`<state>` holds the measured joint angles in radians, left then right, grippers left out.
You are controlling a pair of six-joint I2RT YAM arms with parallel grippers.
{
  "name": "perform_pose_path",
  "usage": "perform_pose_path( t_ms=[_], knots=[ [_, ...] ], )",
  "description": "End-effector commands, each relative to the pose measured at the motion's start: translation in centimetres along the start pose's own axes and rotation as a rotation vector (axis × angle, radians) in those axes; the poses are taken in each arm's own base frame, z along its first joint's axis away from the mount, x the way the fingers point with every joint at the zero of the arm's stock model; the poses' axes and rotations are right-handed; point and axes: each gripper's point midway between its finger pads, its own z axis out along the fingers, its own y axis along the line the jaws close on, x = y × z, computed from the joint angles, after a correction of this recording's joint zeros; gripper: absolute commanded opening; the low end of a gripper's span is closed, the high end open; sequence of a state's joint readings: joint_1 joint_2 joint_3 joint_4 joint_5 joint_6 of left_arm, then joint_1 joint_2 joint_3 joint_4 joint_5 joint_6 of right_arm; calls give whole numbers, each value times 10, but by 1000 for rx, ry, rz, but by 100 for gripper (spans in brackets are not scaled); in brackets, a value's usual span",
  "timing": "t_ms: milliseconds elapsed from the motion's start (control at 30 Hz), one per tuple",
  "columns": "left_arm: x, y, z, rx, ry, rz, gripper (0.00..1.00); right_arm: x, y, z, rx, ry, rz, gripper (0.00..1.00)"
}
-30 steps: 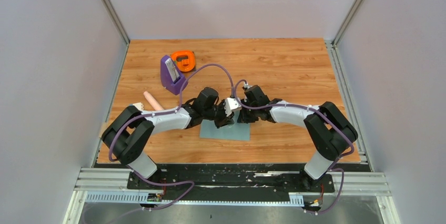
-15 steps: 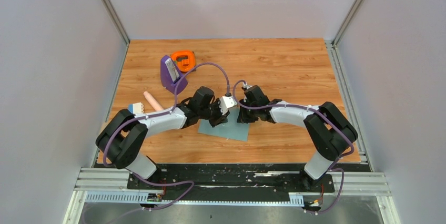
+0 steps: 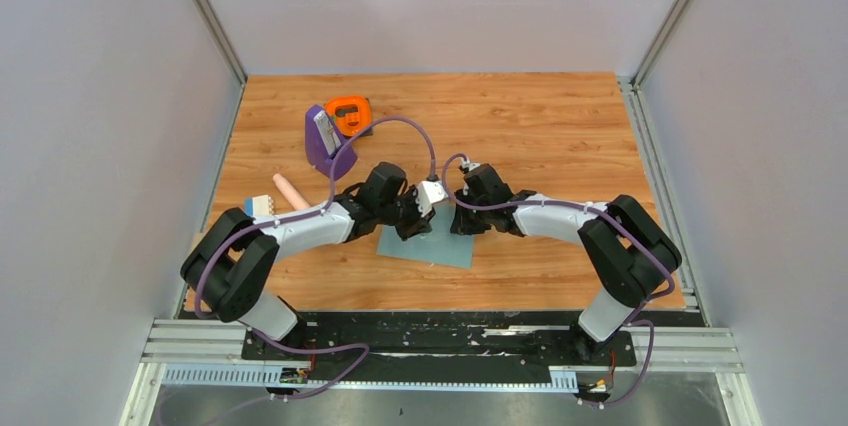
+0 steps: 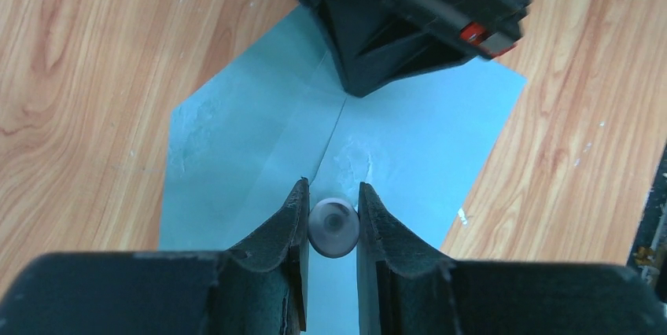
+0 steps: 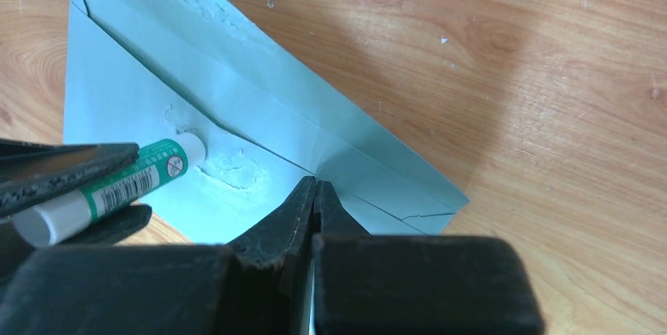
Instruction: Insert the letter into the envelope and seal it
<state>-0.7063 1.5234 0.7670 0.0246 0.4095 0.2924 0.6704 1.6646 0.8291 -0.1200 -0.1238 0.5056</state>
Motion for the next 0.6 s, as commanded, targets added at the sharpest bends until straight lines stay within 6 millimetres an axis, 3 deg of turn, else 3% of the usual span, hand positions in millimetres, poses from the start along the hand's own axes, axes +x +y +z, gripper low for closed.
perform_pose_path(
  t_ms=[0,233,567],
  knots=[
    [-44,-22,0,85,-86,70,0,25,-28,0,104,69,-31,0],
    [-49,-13,17,57,-102,65,0,26,-27,2,98,71,-31,0],
    [-13,-4,33,15,2,40,0,22,-25,-1,89,58,-42,0]
  ],
)
